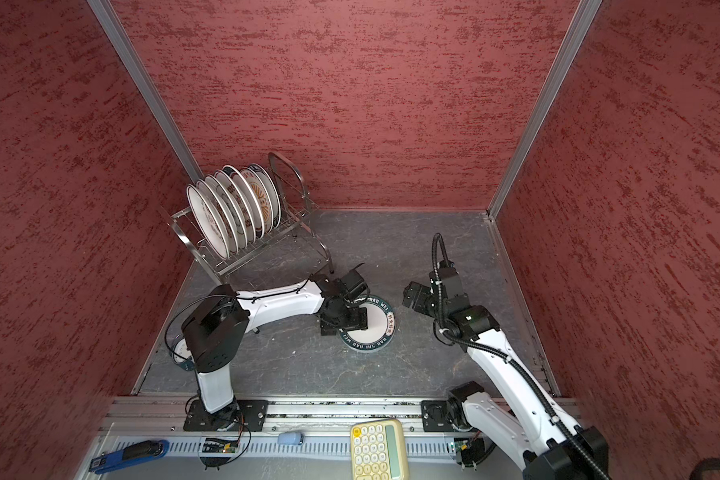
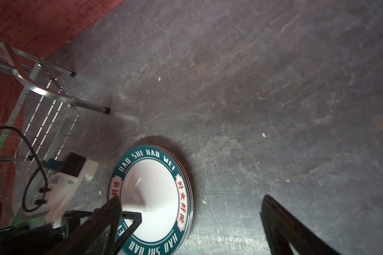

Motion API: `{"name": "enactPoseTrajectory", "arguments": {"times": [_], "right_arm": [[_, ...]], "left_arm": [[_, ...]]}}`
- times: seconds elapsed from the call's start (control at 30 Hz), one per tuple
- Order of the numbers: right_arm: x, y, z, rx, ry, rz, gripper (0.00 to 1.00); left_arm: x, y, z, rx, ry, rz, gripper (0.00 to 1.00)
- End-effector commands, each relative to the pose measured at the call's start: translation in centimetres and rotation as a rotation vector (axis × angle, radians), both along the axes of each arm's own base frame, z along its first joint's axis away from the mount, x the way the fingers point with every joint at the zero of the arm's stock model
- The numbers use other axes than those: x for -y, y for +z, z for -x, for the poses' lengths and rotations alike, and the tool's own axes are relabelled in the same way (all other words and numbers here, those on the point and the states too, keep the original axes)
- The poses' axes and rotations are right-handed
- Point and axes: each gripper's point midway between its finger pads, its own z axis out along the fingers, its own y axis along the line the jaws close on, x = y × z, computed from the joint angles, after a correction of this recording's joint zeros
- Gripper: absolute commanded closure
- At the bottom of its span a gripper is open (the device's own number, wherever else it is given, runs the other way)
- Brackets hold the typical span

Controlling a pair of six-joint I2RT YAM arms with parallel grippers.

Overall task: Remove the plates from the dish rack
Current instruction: 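Open the left gripper off the stack while right gripper reaches toward the rack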

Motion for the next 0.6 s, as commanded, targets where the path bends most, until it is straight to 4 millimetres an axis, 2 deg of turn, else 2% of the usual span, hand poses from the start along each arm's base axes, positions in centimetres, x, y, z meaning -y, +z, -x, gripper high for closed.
{"name": "enactPoseTrajectory", "arguments": {"times": [0.0, 0.1, 0.23, 0.33, 0.43, 0.57], "right_arm": [[-0.6, 6.4, -2.6, 0.171, 0.049, 0.025, 0.01], [-1.8, 11.7, -4.6, 0.296, 0.107, 0.027, 0.01], [-5.3, 17.6, -7.3, 0.416, 0.249, -0.037, 0.01], [-8.2, 20.6, -9.1, 0.459, 0.341, -0.084, 0.01], [-11.4, 22.6, -10.7, 0.484, 0.393, -0.048, 0.01], [-16.2, 24.5, -12.0, 0.502, 0.460, -0.025, 0.01]], "left_arm": [[-2.2, 1.8, -0.6, 0.061, 0.014, -0.021, 0.02], [-4.2, 2.9, -1.2, 0.097, 0.041, -0.026, 0.01], [-6.5, 4.5, -1.9, 0.153, 0.079, -0.018, 0.01], [-7.9, 5.5, -2.1, 0.189, 0.117, -0.014, 0.01], [-8.7, 6.1, -2.1, 0.214, 0.142, 0.010, 0.01], [-9.7, 6.7, -1.9, 0.246, 0.179, 0.024, 0.01]]}}
